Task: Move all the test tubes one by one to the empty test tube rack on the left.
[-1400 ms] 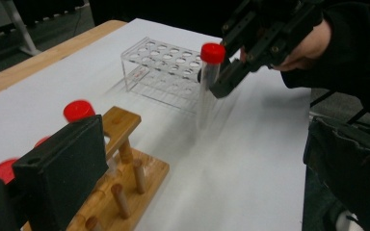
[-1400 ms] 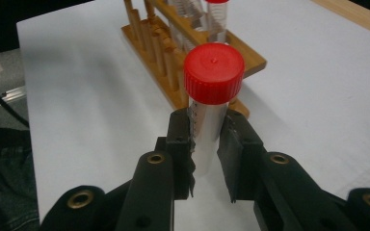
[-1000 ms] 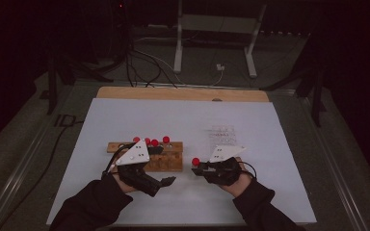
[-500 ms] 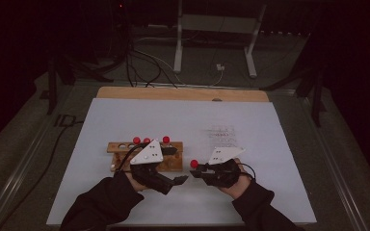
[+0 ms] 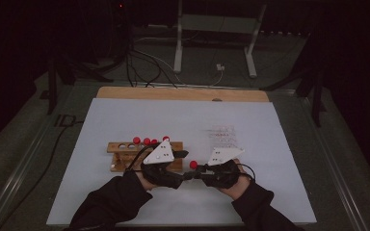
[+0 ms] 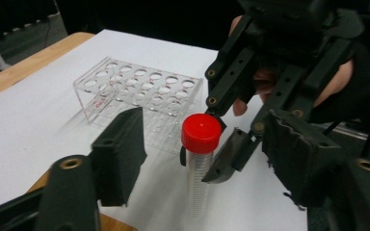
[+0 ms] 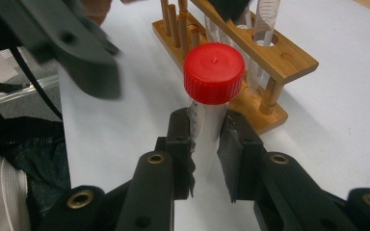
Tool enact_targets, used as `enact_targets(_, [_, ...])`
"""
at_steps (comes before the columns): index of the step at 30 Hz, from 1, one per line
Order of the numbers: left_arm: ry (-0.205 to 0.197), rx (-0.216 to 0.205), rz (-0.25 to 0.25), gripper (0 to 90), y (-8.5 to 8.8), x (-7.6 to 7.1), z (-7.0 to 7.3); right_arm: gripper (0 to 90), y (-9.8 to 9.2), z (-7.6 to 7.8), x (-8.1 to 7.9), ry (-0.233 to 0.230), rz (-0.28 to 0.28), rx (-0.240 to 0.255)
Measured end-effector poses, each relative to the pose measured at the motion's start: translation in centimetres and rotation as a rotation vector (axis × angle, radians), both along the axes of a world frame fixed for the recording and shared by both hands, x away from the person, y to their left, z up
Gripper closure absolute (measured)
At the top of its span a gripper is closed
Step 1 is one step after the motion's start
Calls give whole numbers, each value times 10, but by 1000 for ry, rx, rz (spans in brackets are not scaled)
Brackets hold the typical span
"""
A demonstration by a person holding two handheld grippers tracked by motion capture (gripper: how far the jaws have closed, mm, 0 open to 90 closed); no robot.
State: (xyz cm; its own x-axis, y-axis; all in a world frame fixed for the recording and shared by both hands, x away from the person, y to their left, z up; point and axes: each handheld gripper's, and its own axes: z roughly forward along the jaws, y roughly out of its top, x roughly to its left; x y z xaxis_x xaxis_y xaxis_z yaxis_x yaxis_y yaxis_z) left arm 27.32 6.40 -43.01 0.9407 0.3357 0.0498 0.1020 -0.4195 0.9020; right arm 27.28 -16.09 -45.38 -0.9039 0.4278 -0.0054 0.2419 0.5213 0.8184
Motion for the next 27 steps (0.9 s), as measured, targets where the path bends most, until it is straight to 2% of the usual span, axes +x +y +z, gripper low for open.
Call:
enact_targets(8, [-7,16,-11,542,-5,1,-4,753,1,0,-2,1,7,-2])
enact_targets(16, [-13,31,-10,668,-9,1,-5,753,1,1,-2,4,7,2])
enact_targets(19, [-20,33,-9,699,-10,1,-6,753,1,1,-2,4,9,2])
enact_targets(27, [-36,47,-5,716,-11,2,-5,752,0,1,-1,11,4,5])
